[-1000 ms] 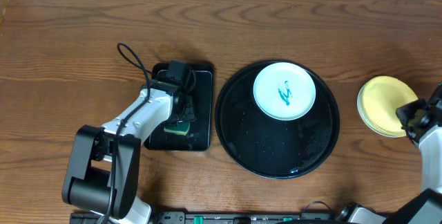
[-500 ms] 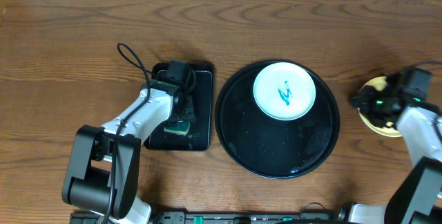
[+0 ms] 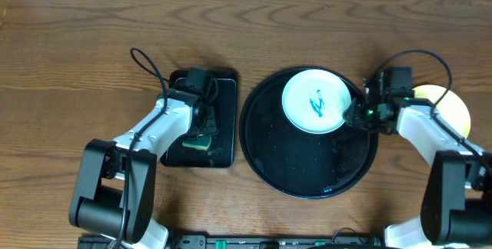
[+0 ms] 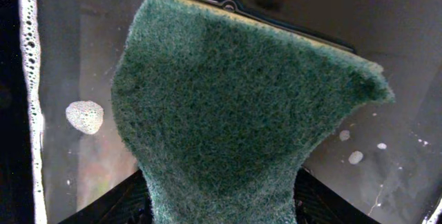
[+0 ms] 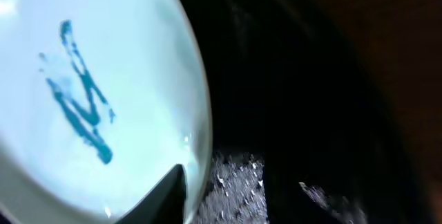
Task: Clean dirty plates on tray and stack at the side
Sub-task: 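Move the right gripper to grip the remaining pale green plate rim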
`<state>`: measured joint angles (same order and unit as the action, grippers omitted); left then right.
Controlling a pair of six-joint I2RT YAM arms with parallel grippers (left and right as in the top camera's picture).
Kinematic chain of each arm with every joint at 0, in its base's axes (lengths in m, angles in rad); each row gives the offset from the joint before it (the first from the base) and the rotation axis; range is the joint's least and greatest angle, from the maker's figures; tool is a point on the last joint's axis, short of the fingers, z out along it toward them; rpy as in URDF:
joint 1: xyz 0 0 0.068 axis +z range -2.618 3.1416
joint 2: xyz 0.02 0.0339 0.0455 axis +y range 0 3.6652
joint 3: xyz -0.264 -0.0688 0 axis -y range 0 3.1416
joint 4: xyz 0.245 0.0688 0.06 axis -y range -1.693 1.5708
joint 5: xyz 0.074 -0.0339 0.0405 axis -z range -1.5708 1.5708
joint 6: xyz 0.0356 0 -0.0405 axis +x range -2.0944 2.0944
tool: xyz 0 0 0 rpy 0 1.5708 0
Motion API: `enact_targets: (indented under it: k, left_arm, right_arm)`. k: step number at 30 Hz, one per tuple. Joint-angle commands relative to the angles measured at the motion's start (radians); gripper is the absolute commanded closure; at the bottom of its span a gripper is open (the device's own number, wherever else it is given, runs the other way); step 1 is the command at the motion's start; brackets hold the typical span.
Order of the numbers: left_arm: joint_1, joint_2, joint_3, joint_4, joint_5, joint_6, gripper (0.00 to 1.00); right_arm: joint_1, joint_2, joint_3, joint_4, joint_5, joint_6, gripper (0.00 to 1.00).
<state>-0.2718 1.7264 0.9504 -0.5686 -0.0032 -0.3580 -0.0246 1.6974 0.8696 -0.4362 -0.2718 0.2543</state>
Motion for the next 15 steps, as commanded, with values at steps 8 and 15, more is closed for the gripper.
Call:
enact_targets:
  k: [8, 15]
  left_arm:
    - [0.003, 0.002, 0.014, -0.003, -0.008, 0.006, 0.38]
    - [0.003, 0.002, 0.014, -0.003, -0.008, 0.005, 0.38]
  right_arm:
    - [0.101, 0.042, 0.011, 0.023, 0.028, 0.023, 0.95]
    - [0.177, 0.042, 0.011, 0.017, 0.032, 0.034, 0.99]
